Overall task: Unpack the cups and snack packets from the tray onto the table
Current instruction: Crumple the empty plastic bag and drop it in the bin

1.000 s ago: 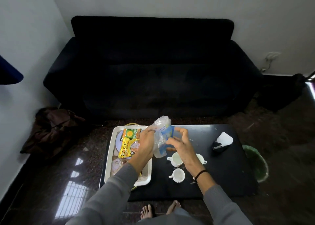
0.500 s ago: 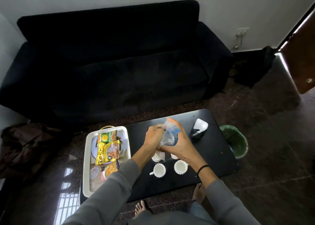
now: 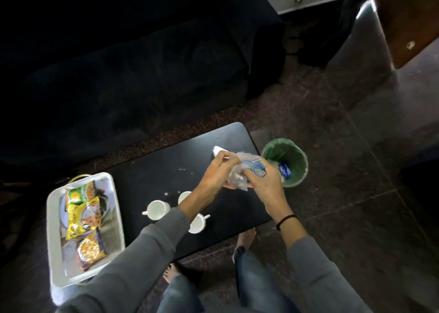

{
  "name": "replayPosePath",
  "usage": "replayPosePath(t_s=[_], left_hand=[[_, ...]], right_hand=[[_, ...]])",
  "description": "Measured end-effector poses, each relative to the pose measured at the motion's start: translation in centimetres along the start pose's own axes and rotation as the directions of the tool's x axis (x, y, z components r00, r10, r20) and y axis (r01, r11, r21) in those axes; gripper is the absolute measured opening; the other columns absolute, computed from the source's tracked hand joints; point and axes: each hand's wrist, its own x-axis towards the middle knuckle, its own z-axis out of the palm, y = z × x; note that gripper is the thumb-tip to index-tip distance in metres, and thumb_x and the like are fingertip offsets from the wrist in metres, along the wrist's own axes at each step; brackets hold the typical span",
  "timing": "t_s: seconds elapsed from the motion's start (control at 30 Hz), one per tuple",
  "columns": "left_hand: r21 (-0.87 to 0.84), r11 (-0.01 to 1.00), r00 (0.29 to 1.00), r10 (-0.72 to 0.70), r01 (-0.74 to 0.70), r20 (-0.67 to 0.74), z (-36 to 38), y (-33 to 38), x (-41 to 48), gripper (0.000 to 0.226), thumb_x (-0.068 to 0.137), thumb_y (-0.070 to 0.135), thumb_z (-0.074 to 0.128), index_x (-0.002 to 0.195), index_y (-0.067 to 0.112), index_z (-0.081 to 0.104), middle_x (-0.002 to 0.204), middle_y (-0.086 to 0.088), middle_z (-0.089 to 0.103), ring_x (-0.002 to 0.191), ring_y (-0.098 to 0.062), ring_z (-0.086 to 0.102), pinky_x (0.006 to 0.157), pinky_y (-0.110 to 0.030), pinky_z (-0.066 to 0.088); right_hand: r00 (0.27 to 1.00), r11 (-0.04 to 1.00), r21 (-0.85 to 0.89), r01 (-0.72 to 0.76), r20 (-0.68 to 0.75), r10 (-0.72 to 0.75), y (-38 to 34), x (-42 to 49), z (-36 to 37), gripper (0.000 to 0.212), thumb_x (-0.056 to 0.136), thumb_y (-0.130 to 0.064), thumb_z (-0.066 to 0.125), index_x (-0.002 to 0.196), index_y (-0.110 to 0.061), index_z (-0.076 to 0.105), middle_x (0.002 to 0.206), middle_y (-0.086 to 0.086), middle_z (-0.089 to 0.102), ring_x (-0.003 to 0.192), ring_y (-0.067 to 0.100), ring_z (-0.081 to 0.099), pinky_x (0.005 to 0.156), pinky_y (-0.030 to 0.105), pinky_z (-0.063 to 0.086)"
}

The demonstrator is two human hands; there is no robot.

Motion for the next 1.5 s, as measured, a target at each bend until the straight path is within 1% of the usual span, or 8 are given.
replayPosePath(t_s=[0.13, 0.27, 0.37, 0.43, 0.63, 0.87, 1.17, 1.5], left_hand=[[0.07, 0.997, 0.995, -0.022, 0.015, 0.096, 4.9, -1.2, 3.2, 0.025, 0.096, 0.034, 0.063, 0.12, 0.027, 0.063, 0.114, 0.005, 0.072, 0.1, -0.012, 0.073, 0.076, -0.042, 0.065], [0.162, 0.984, 0.984, -0.097, 0.073, 0.148, 9.5, -3.3, 7.7, 0.029, 0.097, 0.034, 0.064, 0.125, 0.026, 0.064, 0.119, 0.004, 0.071, 0.106, -0.017, 0.071, 0.077, -0.045, 0.064], [0.25, 0.961, 0.973, -0.165, 0.121, 0.162, 12.3, -5.3, 11.5, 0.037, 0.097, 0.035, 0.064, 0.131, 0.022, 0.064, 0.125, 0.002, 0.069, 0.112, -0.018, 0.068, 0.077, -0.042, 0.065], [0.278, 0.951, 0.966, -0.191, 0.138, 0.174, 14.0, -6.6, 14.2, 0.04, 0.097, 0.035, 0.062, 0.134, 0.021, 0.063, 0.128, 0.001, 0.068, 0.114, -0.019, 0.067, 0.077, -0.039, 0.065], [0.305, 0.934, 0.968, -0.227, 0.187, 0.102, 17.7, -9.7, 21.6, 0.037, 0.097, 0.024, 0.059, 0.133, 0.017, 0.063, 0.122, 0.001, 0.069, 0.097, -0.017, 0.073, 0.063, -0.028, 0.063], [0.324, 0.923, 0.966, -0.245, 0.208, 0.079, 19.5, -12.4, 26.7, 0.027, 0.098, 0.021, 0.057, 0.124, 0.017, 0.066, 0.113, 0.0, 0.068, 0.083, -0.011, 0.073, 0.054, -0.023, 0.058], [0.307, 0.928, 0.968, -0.242, 0.21, 0.069, 19.3, -13.1, 27.5, 0.019, 0.099, 0.019, 0.057, 0.113, 0.017, 0.069, 0.112, -0.005, 0.071, 0.086, -0.013, 0.076, 0.062, -0.028, 0.064], [0.309, 0.935, 0.977, -0.204, 0.173, 0.07, 17.2, -11.2, 23.7, 0.018, 0.097, 0.019, 0.056, 0.109, 0.018, 0.069, 0.104, -0.002, 0.076, 0.085, -0.016, 0.077, 0.075, -0.04, 0.065]], right_hand=[[0.994, 0.999, -0.033, -0.044, -0.105, 0.04, 2.9, 2.4, -4.3, 0.021, 0.086, -0.03, 0.075, 0.107, -0.031, 0.074, 0.09, -0.01, 0.078, 0.083, 0.003, 0.073, 0.07, 0.02, 0.057], [0.979, 0.976, -0.193, -0.099, -0.197, 0.06, 7.4, 5.4, -8.1, 0.025, 0.092, -0.021, 0.072, 0.117, -0.022, 0.07, 0.082, -0.016, 0.07, 0.074, -0.002, 0.066, 0.061, 0.005, 0.045], [0.965, 0.935, -0.322, -0.151, -0.255, 0.068, 10.6, 8.1, -10.0, 0.032, 0.092, -0.022, 0.073, 0.122, -0.022, 0.06, 0.091, -0.011, 0.063, 0.085, 0.014, 0.058, 0.064, 0.013, 0.043], [0.948, 0.903, -0.369, -0.219, -0.3, 0.107, 12.6, 10.3, -11.2, 0.036, 0.092, -0.026, 0.073, 0.122, -0.023, 0.055, 0.104, -0.002, 0.059, 0.095, 0.017, 0.05, 0.071, 0.028, 0.039], [0.96, 0.854, -0.493, -0.166, -0.278, 0.027, 18.1, 17.9, -14.0, 0.042, 0.087, -0.005, 0.073, 0.124, -0.004, 0.054, 0.125, 0.015, 0.052, 0.115, 0.031, 0.052, 0.089, 0.031, 0.042], [0.957, 0.786, -0.553, -0.275, -0.238, 0.168, 23.4, 25.4, -15.2, 0.076, 0.088, -0.011, 0.078, 0.151, -0.003, 0.036, 0.149, 0.019, 0.045, 0.141, 0.037, 0.041, 0.114, 0.048, 0.039], [0.955, 0.794, -0.536, -0.288, -0.226, 0.194, 24.7, 25.4, -14.0, 0.046, 0.089, -0.004, 0.073, 0.131, -0.002, 0.055, 0.135, 0.017, 0.055, 0.125, 0.032, 0.054, 0.107, 0.037, 0.041], [0.981, 0.842, -0.532, -0.094, -0.196, -0.015, 20.3, 20.9, -10.6, 0.027, 0.091, -0.007, 0.072, 0.116, -0.008, 0.063, 0.114, 0.01, 0.065, 0.107, 0.027, 0.063, 0.093, 0.044, 0.054]])
